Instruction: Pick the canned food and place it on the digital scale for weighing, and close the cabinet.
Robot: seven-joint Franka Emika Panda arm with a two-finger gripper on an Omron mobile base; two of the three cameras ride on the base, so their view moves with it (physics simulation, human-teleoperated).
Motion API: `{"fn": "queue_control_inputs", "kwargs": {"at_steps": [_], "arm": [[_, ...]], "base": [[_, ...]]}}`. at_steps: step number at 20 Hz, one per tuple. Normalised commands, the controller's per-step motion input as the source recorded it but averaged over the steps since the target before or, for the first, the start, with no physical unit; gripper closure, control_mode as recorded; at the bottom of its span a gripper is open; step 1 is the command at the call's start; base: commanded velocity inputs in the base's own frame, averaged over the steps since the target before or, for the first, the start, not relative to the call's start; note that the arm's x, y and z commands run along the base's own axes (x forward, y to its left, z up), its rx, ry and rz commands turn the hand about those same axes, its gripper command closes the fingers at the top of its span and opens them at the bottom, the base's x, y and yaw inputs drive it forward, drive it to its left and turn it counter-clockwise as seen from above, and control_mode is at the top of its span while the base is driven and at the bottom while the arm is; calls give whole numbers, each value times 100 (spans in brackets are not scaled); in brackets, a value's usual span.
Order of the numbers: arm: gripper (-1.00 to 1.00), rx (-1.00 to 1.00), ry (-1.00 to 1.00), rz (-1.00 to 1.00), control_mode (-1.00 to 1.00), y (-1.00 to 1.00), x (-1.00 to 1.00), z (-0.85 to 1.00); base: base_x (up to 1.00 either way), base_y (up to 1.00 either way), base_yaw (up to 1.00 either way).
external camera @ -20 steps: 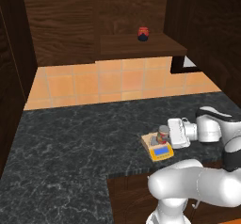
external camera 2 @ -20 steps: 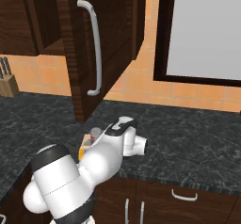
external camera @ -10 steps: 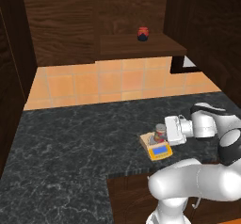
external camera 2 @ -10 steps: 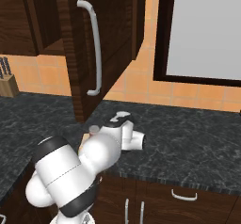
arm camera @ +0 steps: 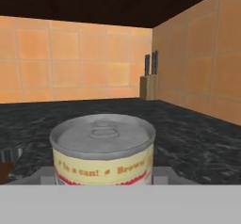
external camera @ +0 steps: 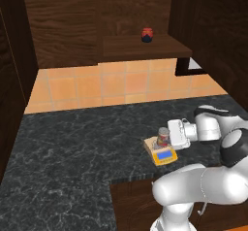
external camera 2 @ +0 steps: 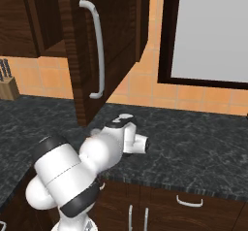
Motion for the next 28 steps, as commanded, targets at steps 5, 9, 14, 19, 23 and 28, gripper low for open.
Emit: {"fn": "queue_control_inputs", "kwargs": {"at_steps": [5, 9, 14, 19, 23, 28], "arm": [[100, -1, 2, 0, -100, 20, 0, -1], [100, -1, 8, 0, -100, 3, 0, -19], [-100, 0, 6, 0, -100, -1, 0, -13], [-100, 0, 1, 0, -100, -6, -15, -10], [-100, 0, 0, 0, -100, -4, -29, -9], [-100, 2, -5, 0, -100, -22, -18, 0]], "base": [[0, 0, 0], [0, 0, 0], [0, 0, 0], [0, 0, 0], [0, 0, 0], [0, 0, 0]]}}
